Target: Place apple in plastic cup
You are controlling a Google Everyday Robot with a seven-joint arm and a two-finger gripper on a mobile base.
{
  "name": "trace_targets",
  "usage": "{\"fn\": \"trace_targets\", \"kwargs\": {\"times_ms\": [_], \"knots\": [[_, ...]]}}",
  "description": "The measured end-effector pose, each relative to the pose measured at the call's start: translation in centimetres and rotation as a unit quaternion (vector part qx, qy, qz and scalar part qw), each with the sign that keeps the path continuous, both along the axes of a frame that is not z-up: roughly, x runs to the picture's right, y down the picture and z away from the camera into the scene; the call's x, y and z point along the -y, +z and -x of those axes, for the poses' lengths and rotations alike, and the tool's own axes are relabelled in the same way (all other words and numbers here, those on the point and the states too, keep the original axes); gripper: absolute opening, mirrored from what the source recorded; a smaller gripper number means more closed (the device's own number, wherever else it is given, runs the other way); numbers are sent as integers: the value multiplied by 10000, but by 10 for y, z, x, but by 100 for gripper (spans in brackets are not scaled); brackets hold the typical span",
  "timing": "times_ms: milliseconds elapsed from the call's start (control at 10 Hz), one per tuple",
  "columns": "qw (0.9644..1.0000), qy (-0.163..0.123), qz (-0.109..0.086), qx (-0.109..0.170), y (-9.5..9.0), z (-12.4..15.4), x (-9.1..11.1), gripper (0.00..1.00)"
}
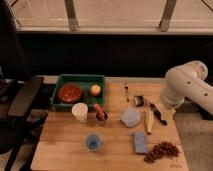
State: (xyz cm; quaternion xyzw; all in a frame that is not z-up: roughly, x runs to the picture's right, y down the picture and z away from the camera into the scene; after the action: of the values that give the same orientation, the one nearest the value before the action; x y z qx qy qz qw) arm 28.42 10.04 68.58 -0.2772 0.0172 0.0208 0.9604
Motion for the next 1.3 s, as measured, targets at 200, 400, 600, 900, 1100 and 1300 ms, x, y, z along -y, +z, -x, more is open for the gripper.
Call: {"fn": "trace_targets", "kwargs": {"times_ms": [200, 400, 600, 900, 1100, 1300], "knots": [[9998, -50, -87, 157, 11, 16, 22, 65], [9989, -93, -143, 428, 28, 45, 51, 65], [9967, -183, -222, 764, 36, 93, 70, 65], [9964, -169, -232, 799, 36, 98, 71, 65], [9964, -177, -239, 799, 36, 98, 72, 65], [9962, -112, -195, 845, 35, 96, 73, 65]]}}
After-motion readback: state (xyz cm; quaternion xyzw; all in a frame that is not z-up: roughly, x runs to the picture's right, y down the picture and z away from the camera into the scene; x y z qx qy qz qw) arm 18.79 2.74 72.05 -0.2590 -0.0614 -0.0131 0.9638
